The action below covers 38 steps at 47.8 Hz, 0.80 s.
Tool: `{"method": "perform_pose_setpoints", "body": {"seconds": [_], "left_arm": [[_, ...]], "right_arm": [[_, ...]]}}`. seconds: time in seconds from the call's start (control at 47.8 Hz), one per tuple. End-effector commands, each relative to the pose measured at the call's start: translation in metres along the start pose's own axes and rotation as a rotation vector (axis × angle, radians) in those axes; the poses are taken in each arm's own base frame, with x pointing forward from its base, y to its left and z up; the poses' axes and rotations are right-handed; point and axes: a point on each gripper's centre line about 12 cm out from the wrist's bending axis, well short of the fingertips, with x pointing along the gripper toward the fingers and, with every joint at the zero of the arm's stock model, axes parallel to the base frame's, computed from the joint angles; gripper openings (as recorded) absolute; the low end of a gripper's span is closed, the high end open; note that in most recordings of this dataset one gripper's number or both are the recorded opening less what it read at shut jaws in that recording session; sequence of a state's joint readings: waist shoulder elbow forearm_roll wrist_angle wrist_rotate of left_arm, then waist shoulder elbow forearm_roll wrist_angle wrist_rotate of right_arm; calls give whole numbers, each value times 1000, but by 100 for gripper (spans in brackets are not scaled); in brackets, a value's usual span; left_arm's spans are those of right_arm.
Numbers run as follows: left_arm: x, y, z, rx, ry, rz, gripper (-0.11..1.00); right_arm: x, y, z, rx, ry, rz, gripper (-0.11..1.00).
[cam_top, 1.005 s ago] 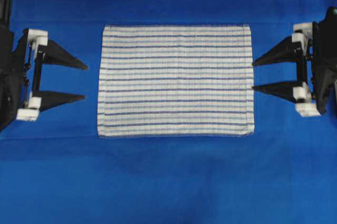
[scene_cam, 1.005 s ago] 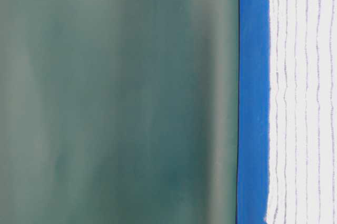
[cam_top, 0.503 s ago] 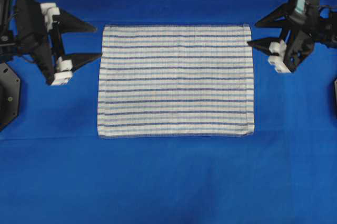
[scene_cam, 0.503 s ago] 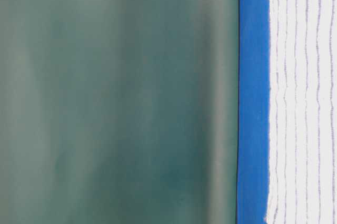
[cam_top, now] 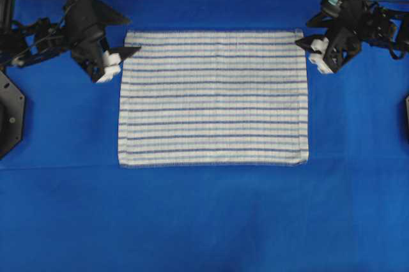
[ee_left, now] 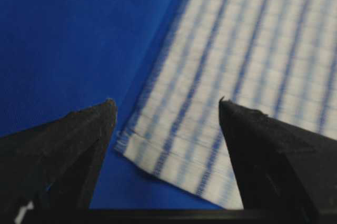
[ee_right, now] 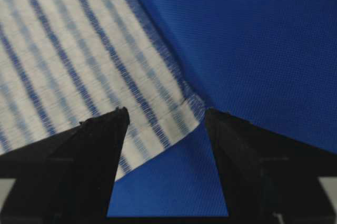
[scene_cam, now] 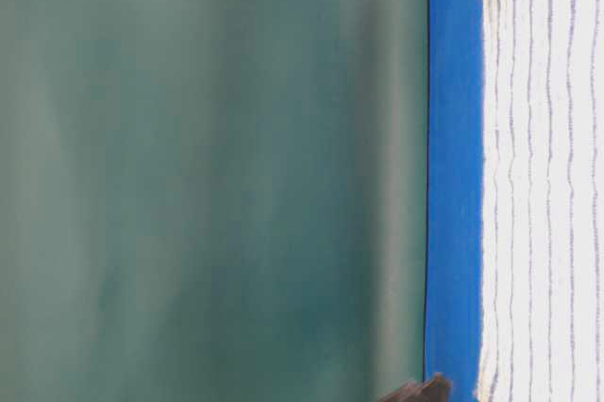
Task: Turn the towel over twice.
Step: 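Move both grippers back to the far corners of the towel, then pinch the far towel corners again with both grippers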
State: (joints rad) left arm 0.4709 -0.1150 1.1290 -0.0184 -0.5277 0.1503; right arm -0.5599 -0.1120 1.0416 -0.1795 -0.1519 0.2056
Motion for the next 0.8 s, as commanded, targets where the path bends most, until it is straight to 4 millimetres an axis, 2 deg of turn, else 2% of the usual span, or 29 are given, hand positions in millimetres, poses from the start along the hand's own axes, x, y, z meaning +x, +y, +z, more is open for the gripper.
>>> {"method": "perform_pose_setpoints", "body": {"seconds": [0.0,0.251,0.398,0.461,0.503,0.649,0.691,0.775], "left_arm": [[10,6,1,-6,-13,20,74],[36,14,-18,-21,57,39,74],[42,14,-25,-24,96,35,67],[44,15,-28,-27,120,37,58],[44,16,-31,-28,135,37,45],[45,16,-35,5,164,32,8],[45,16,-34,14,164,31,2],[45,17,-34,29,163,32,1]], "right_arm": [[7,-4,6,6,-23,-6,63],[26,-12,-2,6,12,-16,63],[29,-14,-1,1,15,-21,61],[29,-15,0,0,14,-22,56],[30,-14,1,-1,12,-21,49],[30,-14,0,-2,15,-21,8],[30,-14,-1,-2,17,-21,8],[30,-14,0,1,17,-21,8]]}}
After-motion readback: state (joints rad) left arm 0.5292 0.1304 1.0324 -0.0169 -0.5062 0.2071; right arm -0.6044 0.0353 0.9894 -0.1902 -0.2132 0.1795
